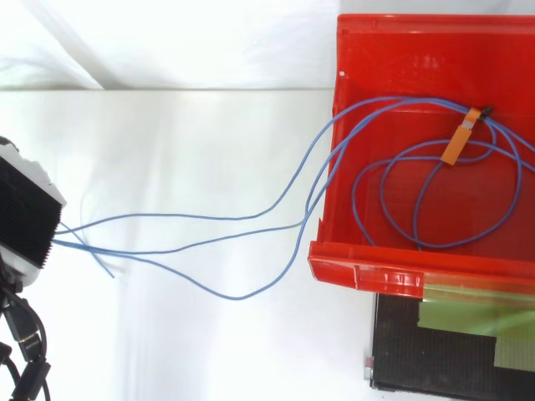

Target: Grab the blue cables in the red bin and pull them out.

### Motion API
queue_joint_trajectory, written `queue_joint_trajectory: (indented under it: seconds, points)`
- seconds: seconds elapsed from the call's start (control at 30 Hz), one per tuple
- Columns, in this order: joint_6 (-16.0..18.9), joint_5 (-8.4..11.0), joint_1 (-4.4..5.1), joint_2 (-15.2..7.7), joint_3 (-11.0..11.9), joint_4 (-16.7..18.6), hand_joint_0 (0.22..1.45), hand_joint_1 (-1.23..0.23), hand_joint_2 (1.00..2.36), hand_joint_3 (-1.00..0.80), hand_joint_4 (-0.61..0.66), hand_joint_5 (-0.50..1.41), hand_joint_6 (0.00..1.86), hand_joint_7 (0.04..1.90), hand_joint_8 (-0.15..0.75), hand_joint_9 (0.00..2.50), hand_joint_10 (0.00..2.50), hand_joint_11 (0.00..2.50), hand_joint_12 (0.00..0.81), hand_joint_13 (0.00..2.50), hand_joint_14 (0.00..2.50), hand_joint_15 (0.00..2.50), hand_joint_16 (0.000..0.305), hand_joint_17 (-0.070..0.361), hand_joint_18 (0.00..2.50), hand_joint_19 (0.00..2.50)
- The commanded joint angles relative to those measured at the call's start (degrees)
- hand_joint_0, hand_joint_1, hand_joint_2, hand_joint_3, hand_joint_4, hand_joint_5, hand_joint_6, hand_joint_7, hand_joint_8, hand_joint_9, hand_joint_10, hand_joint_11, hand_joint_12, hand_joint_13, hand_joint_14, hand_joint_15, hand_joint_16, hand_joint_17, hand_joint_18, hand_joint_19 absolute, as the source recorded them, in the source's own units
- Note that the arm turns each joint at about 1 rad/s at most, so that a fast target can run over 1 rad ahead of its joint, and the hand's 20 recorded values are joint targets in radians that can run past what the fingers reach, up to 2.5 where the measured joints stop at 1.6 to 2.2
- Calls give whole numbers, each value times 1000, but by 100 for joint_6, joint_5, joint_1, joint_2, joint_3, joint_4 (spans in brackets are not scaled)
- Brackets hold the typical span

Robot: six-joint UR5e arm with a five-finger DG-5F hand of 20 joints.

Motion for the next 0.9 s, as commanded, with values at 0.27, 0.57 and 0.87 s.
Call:
queue_joint_trajectory:
  seconds: [0.27,0.57,0.87]
  points:
    - [-4,-6,-1,0,0,-1,842,-1068,1000,-1000,305,704,815,409,323,569,2500,491,366,990,2500,452,42,95,1143,1254]
    - [-4,-6,-9,0,0,8,858,-1078,1000,-1000,304,693,835,398,320,559,2500,496,357,983,2500,445,42,95,1135,1268]
    - [-4,-6,-9,0,0,8,873,-1076,1000,-1000,305,680,853,388,324,549,2500,493,359,975,2500,450,42,94,1138,1289]
